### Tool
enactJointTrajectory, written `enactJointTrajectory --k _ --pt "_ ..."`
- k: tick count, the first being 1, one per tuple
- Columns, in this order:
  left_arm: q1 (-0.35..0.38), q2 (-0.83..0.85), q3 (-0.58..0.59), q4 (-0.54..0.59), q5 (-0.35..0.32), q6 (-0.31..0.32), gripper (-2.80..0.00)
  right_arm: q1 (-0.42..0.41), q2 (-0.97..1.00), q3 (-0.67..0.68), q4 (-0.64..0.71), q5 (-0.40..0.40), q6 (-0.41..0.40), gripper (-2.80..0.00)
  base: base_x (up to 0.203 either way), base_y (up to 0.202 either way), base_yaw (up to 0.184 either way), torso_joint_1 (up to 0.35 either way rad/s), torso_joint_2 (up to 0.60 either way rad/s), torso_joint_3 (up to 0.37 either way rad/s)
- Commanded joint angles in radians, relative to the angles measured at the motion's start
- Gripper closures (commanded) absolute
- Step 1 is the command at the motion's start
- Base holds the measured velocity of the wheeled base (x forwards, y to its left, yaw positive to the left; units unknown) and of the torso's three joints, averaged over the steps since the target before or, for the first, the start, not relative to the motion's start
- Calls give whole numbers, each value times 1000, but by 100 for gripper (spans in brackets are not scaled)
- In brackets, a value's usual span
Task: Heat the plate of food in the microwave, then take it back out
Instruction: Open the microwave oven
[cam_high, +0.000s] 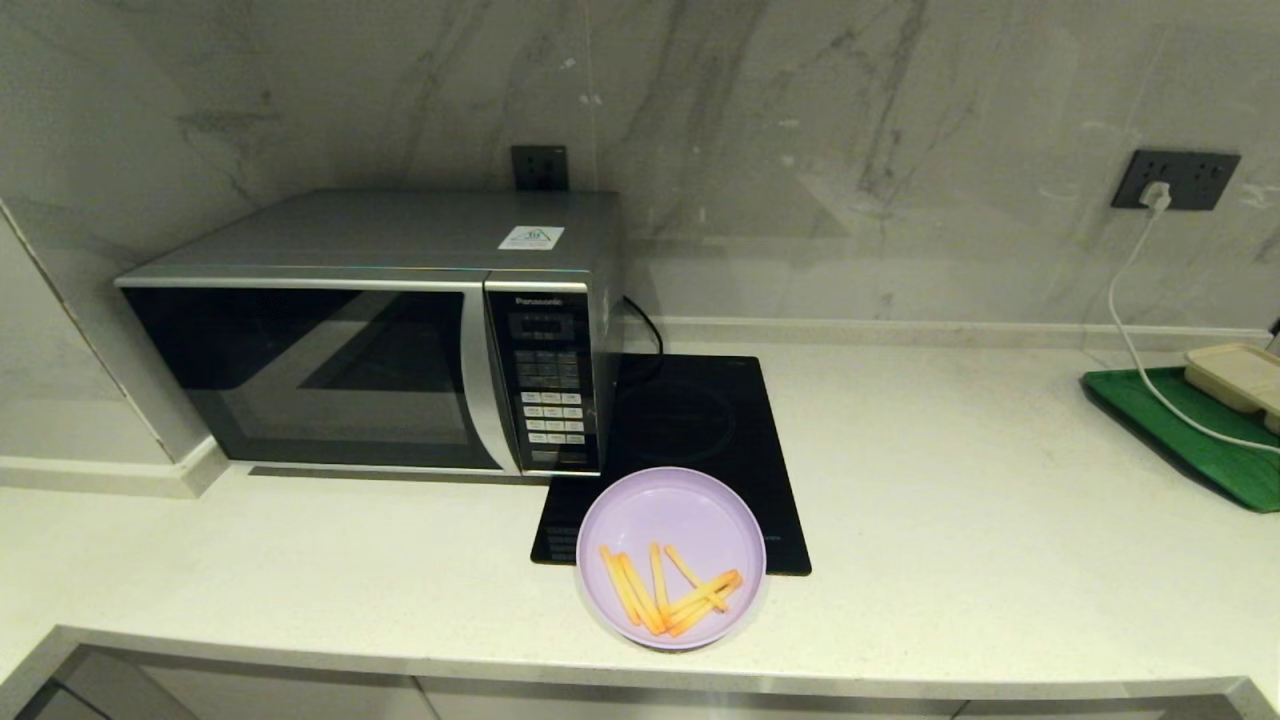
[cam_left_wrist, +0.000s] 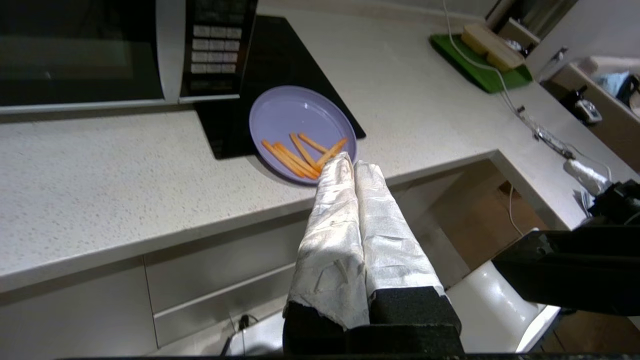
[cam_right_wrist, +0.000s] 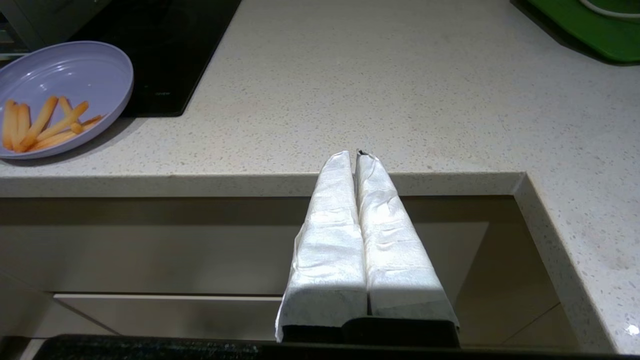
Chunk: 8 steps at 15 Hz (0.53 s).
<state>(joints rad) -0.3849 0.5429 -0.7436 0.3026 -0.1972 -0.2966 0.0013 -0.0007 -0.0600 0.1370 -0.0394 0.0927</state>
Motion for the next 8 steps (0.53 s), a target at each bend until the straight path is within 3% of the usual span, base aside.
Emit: enactJointTrajectory --k 1,5,8 --pt "-23 48 10 0 0 0 0 0 1 0 1 -1 1 0 0 0 0 0 0 0" --pt "-22 -65 82 7 22 8 0 -1 1 0 1 -1 1 0 0 0 0 0 0 0" --pt "-34 -44 81 8 24 8 0 0 1 0 1 -1 1 0 0 0 0 0 0 0"
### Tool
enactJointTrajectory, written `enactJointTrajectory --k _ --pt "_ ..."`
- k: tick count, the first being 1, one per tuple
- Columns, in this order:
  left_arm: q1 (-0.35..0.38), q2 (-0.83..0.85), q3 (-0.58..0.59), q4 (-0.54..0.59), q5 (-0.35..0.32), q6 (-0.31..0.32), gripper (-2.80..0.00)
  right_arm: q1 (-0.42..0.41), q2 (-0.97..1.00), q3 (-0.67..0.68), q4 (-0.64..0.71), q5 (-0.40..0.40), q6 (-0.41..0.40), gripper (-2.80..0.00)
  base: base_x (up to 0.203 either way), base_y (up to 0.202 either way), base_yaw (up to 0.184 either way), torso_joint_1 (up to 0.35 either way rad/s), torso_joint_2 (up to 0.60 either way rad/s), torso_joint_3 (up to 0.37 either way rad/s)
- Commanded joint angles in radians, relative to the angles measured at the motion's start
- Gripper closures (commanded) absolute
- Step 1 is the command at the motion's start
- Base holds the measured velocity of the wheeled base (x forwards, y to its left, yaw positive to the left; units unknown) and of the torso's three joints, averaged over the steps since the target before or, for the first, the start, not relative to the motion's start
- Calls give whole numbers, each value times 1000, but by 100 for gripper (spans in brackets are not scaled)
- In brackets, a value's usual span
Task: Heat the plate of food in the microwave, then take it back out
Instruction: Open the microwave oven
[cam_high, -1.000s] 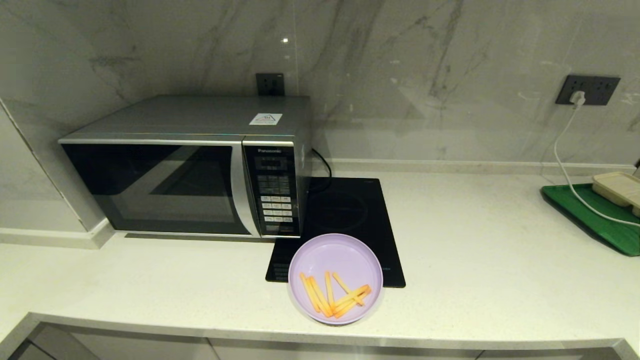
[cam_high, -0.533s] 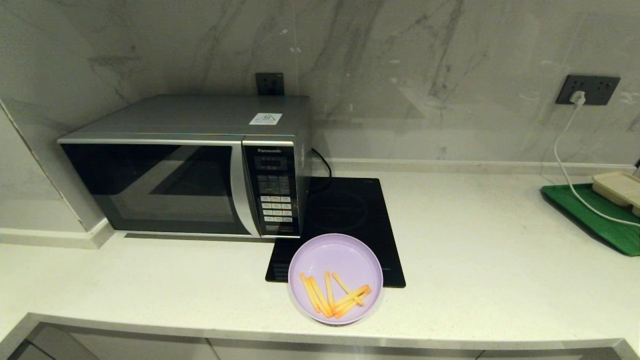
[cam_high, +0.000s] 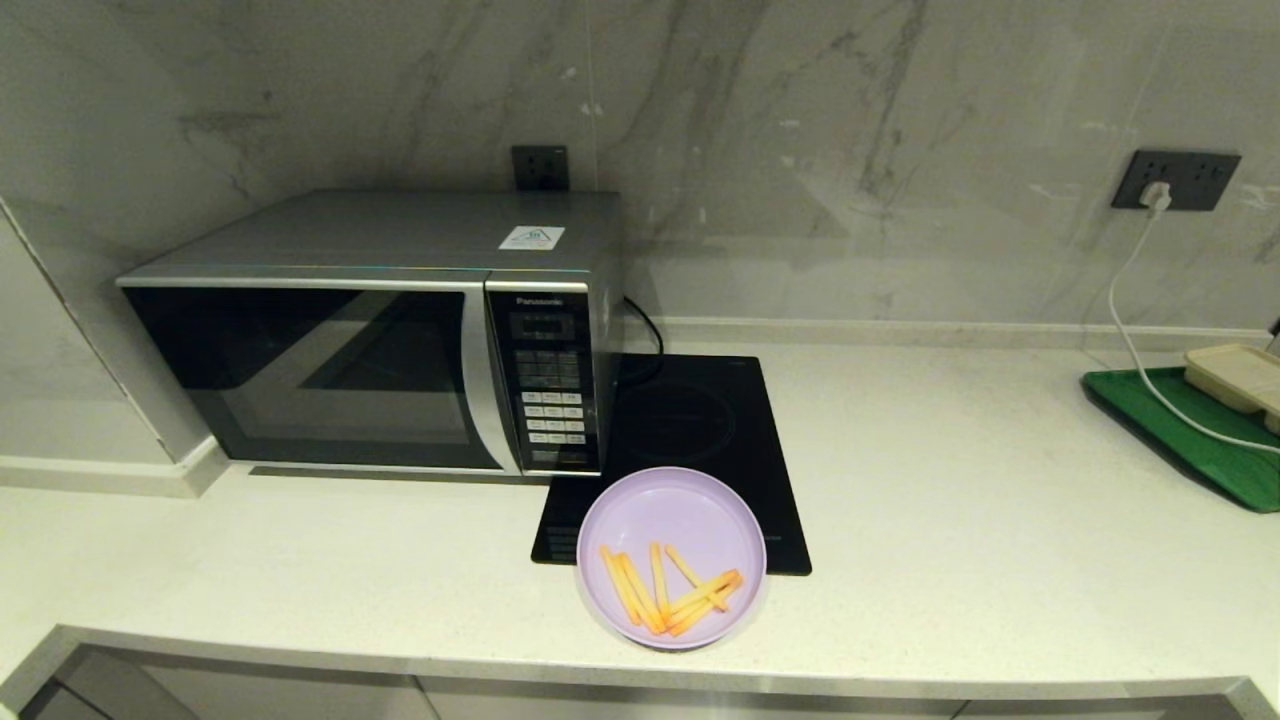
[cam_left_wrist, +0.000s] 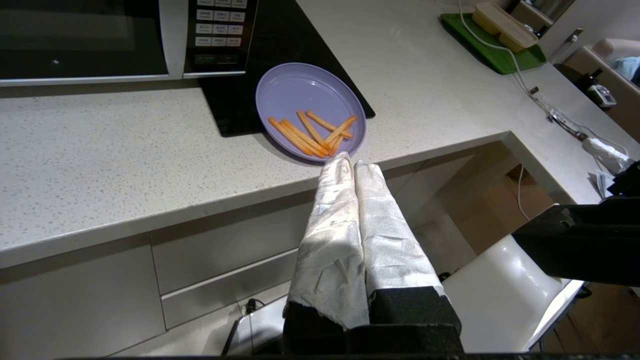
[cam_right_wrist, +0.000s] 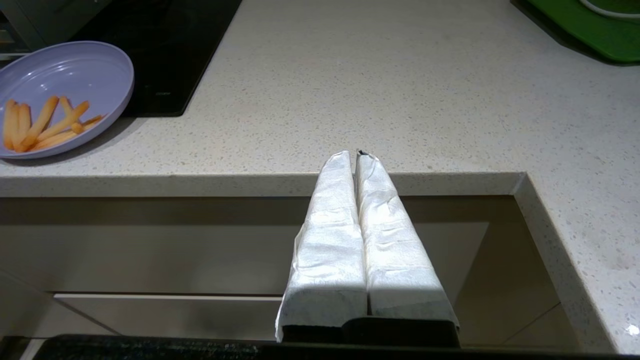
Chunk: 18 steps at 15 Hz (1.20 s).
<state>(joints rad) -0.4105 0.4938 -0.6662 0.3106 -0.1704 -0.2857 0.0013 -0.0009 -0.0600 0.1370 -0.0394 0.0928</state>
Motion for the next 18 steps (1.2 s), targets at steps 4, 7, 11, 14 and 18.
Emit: enactJointTrajectory --k 4,7,11,14,18 --pt "-83 224 4 -115 -12 -50 0 0 1 0 1 -1 1 0 0 0 0 0 0 0" --pt "-79 436 -20 -257 -87 -63 0 0 1 0 1 -1 1 0 0 0 0 0 0 0" --pt "99 636 -36 -416 -346 -70 -280 0 1 0 1 -1 1 0 0 0 0 0 0 0" --pt "377 747 -39 -513 -693 -69 -280 0 1 0 1 -1 1 0 0 0 0 0 0 0" --pt "606 952 -51 -671 -1019 -64 -280 0 1 0 1 -1 1 0 0 0 0 0 0 0"
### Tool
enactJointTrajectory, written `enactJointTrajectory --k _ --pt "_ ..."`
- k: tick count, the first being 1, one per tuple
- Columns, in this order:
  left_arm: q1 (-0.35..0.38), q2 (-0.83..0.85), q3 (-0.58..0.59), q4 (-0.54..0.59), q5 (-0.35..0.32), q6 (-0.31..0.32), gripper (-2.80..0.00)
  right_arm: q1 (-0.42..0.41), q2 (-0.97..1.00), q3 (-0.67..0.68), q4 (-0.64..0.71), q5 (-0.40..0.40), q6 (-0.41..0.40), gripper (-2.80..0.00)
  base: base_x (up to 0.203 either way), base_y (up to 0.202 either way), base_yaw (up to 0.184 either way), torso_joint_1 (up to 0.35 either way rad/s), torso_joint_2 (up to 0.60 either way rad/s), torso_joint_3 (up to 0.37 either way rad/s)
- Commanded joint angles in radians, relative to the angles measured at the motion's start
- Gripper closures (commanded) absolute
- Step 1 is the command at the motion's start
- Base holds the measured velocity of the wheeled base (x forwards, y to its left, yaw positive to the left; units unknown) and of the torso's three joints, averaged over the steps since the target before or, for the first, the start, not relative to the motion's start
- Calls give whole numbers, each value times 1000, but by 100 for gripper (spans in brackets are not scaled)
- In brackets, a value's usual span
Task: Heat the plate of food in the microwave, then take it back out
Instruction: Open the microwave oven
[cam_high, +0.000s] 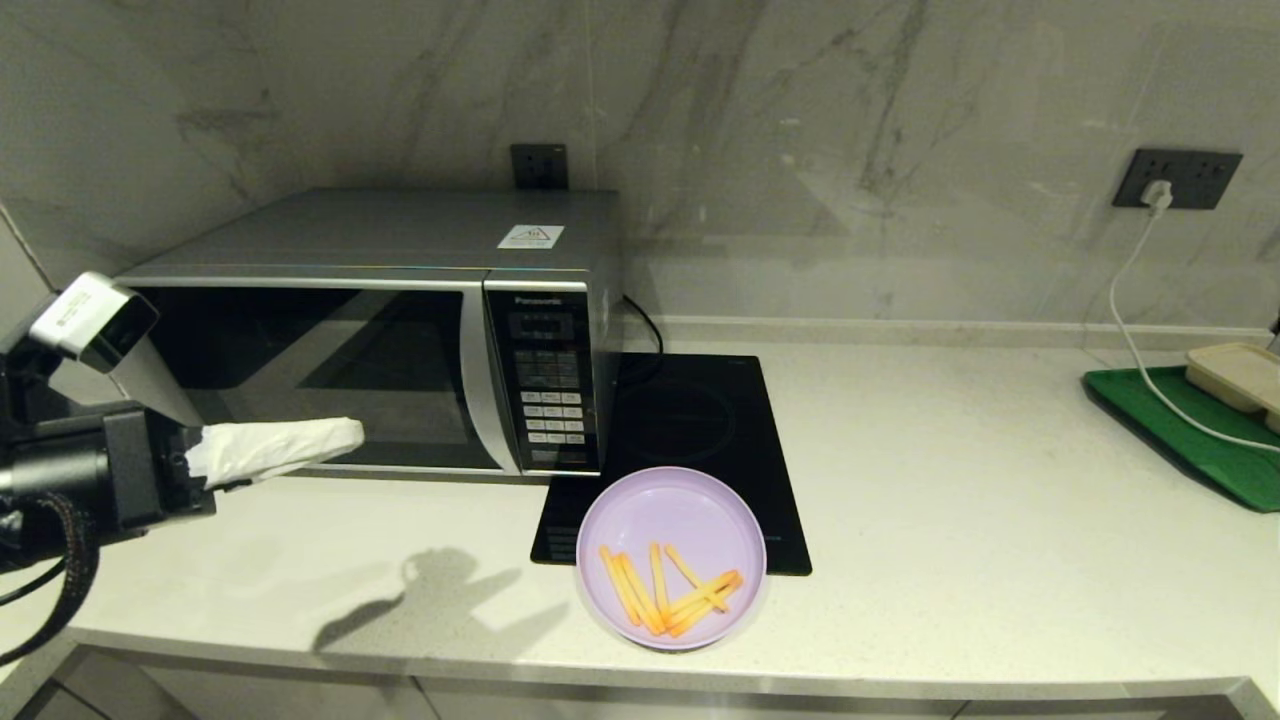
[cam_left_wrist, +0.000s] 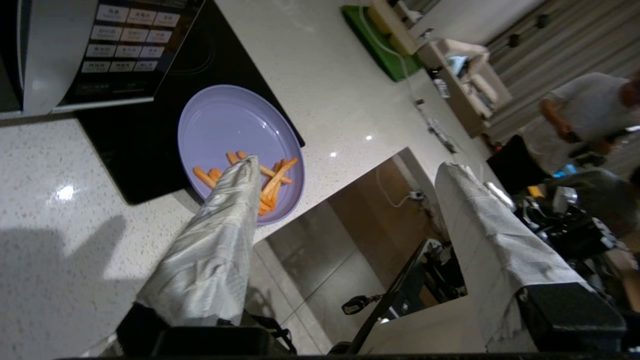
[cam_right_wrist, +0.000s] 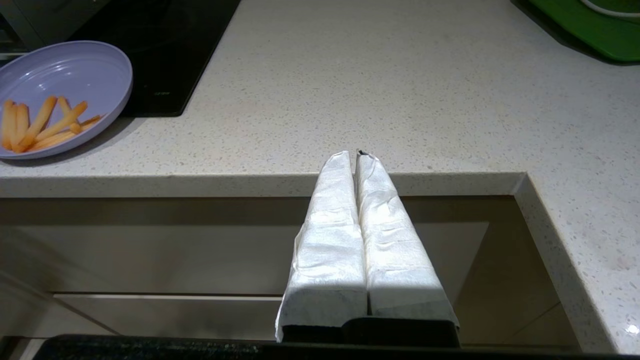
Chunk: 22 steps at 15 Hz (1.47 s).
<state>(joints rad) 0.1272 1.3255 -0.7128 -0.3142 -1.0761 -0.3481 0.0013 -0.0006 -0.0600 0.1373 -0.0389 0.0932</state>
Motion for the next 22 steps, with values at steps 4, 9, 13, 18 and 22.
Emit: enactJointTrajectory --k 4,9,13,18,22 --pt "91 305 -7 -223 -215 14 -280 0 1 0 1 -1 0 0 0 0 0 0 0 0" --pt "82 510 -39 -493 -243 39 -280 0 1 0 1 -1 0 0 0 0 0 0 0 0" --pt "78 636 -36 -724 -243 50 -280 0 1 0 1 -1 0 0 0 0 0 0 0 0" --pt "42 692 -71 -789 -233 61 -280 0 1 0 1 -1 0 0 0 0 0 0 0 0" --pt "15 727 -129 -825 -216 63 -280 0 1 0 1 -1 0 0 0 0 0 0 0 0"
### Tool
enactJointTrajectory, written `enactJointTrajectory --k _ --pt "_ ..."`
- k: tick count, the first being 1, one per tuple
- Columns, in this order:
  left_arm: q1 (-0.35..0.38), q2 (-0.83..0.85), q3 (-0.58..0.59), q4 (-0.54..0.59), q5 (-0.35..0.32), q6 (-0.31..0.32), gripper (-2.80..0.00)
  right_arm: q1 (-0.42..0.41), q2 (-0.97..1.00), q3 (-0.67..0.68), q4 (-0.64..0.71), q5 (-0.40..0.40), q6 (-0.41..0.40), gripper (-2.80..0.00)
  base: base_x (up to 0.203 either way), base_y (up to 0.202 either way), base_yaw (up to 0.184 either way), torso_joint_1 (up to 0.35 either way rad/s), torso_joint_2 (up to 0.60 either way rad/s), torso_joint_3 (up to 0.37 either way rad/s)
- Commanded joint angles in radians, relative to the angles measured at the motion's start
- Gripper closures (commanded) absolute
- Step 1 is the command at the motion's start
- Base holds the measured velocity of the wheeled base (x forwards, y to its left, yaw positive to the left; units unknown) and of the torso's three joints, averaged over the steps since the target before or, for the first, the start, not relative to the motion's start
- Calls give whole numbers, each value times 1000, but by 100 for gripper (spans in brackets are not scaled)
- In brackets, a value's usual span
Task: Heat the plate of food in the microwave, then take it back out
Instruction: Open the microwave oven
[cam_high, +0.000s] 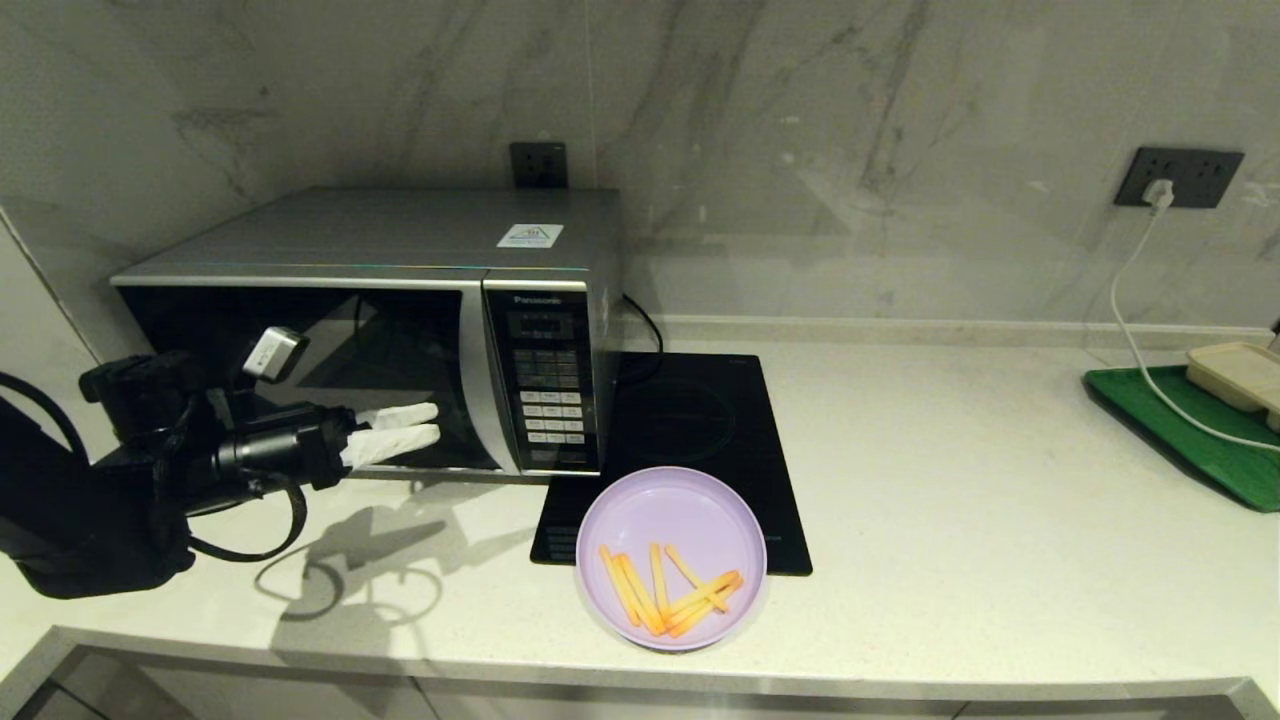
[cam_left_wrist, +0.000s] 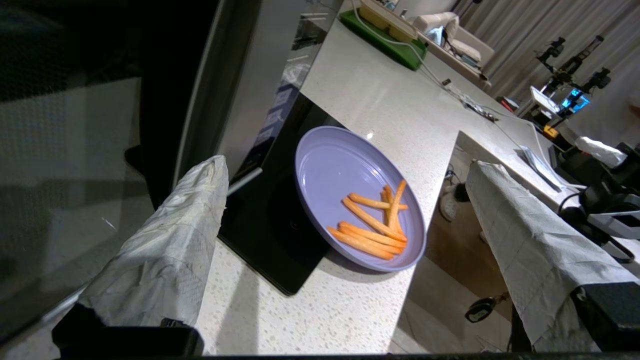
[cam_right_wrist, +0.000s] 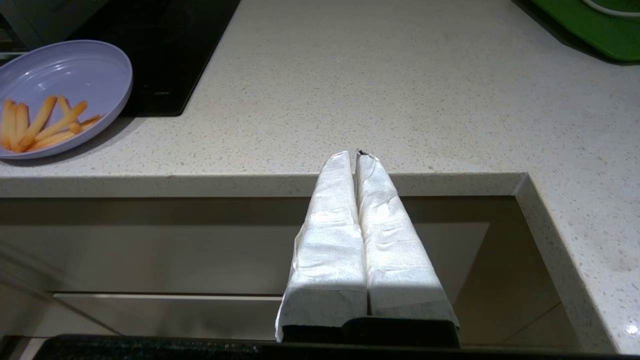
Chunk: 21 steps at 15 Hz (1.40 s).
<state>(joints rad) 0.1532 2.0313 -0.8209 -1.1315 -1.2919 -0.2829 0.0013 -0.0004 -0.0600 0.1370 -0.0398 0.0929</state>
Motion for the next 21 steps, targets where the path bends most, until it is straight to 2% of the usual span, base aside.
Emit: enactJointTrajectory --k 1,9,13,21 --pt "-15 34 -39 -8 21 -2 -280 0 0 0 1 0 1 0 0 0 0 0 0 0" --pt "-64 81 -127 -10 53 0 -280 0 0 0 1 0 1 0 0 0 0 0 0 0" --pt "-113 95 -141 -10 79 0 -280 0 0 0 1 0 1 0 0 0 0 0 0 0" --pt "-116 92 -132 -5 74 -9 -280 0 0 0 1 0 1 0 0 0 0 0 0 0"
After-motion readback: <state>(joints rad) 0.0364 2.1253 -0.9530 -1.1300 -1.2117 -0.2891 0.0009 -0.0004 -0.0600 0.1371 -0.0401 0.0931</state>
